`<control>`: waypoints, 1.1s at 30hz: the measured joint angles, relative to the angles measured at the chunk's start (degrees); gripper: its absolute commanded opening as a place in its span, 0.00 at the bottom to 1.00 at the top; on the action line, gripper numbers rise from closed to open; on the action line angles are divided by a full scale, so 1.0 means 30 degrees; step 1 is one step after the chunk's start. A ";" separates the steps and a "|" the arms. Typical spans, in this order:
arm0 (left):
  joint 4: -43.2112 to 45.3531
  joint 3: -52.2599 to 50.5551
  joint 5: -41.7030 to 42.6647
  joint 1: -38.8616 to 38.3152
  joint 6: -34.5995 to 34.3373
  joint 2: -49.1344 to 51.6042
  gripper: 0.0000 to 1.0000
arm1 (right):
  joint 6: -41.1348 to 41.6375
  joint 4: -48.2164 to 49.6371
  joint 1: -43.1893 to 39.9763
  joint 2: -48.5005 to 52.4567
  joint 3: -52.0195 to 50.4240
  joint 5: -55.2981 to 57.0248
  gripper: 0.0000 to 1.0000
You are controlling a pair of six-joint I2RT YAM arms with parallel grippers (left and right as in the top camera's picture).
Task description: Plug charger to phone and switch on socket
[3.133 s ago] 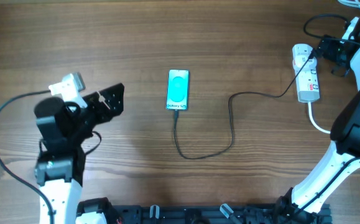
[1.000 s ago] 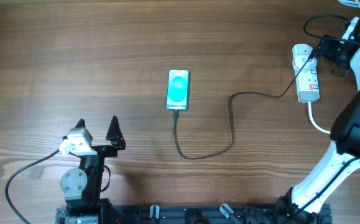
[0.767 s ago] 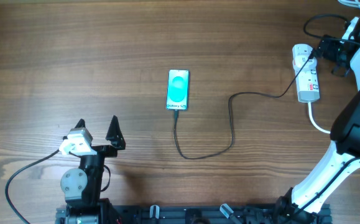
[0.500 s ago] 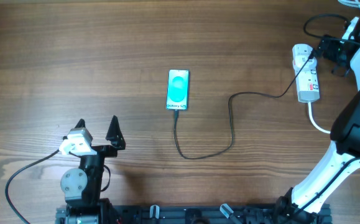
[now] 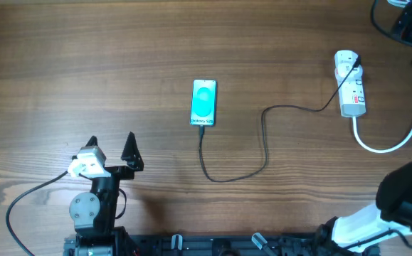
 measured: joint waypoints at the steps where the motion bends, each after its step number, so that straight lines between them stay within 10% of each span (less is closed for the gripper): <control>1: 0.0000 0.0000 0.0000 0.0000 0.0000 0.0000 1.00 | 0.0000 0.0007 0.0000 -0.0357 0.0000 0.0000 1.00; 17: 0.0000 0.0000 0.0000 0.0000 0.0000 0.0000 1.00 | 0.0000 -0.0874 0.0000 -0.8284 0.0000 0.0000 1.00; 26: 0.0007 0.0000 0.0000 0.0000 0.0022 -0.0015 1.00 | 0.0080 -0.9828 0.2492 -0.9639 0.0117 -0.0073 1.00; 33: 0.0000 0.0000 0.0000 0.0000 0.0073 -0.0015 1.00 | 0.0080 -1.0433 0.4881 -0.9668 -0.1661 -0.0146 1.00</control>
